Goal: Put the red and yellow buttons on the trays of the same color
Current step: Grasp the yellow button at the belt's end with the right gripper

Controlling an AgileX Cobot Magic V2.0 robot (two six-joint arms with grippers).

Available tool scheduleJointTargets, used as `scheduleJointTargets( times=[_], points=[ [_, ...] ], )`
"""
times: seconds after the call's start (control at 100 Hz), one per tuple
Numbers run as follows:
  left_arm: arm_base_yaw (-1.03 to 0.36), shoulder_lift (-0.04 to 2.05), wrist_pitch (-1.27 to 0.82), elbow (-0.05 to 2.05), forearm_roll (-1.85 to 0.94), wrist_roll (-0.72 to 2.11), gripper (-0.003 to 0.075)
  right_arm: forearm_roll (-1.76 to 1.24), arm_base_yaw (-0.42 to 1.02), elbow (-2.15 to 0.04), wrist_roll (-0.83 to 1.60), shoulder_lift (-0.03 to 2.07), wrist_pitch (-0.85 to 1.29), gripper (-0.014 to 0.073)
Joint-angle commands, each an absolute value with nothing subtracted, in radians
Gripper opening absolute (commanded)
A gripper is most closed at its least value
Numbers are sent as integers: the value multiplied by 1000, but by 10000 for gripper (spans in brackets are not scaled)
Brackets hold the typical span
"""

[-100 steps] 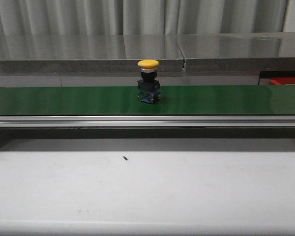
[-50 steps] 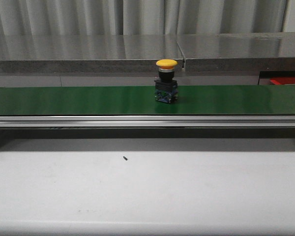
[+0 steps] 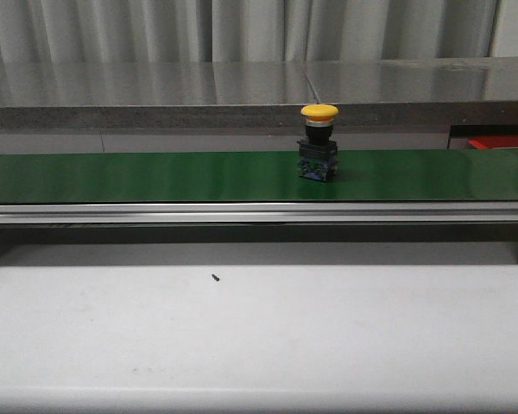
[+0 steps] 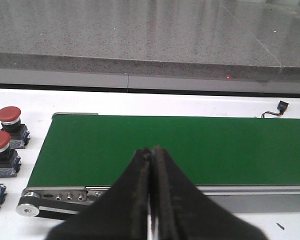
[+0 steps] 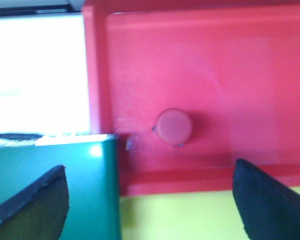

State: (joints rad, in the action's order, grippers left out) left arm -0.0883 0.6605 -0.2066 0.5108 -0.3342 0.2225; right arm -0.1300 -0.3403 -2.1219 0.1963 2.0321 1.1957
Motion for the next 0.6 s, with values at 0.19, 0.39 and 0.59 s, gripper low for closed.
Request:
scheduleJointTargets(
  times=[0.19, 0.39, 0.59],
  points=[
    [-97, 658, -128, 538, -349, 216, -19, -176, -291, -1930, 277, 1761, 1173, 655],
    [-97, 658, -128, 538, -349, 216, -19, -176, -211, -1616, 280, 1598, 1037, 655],
    [-97, 658, -128, 538, -349, 216, -19, -176, -103, -1381, 287, 1534, 927, 655]
  ],
)
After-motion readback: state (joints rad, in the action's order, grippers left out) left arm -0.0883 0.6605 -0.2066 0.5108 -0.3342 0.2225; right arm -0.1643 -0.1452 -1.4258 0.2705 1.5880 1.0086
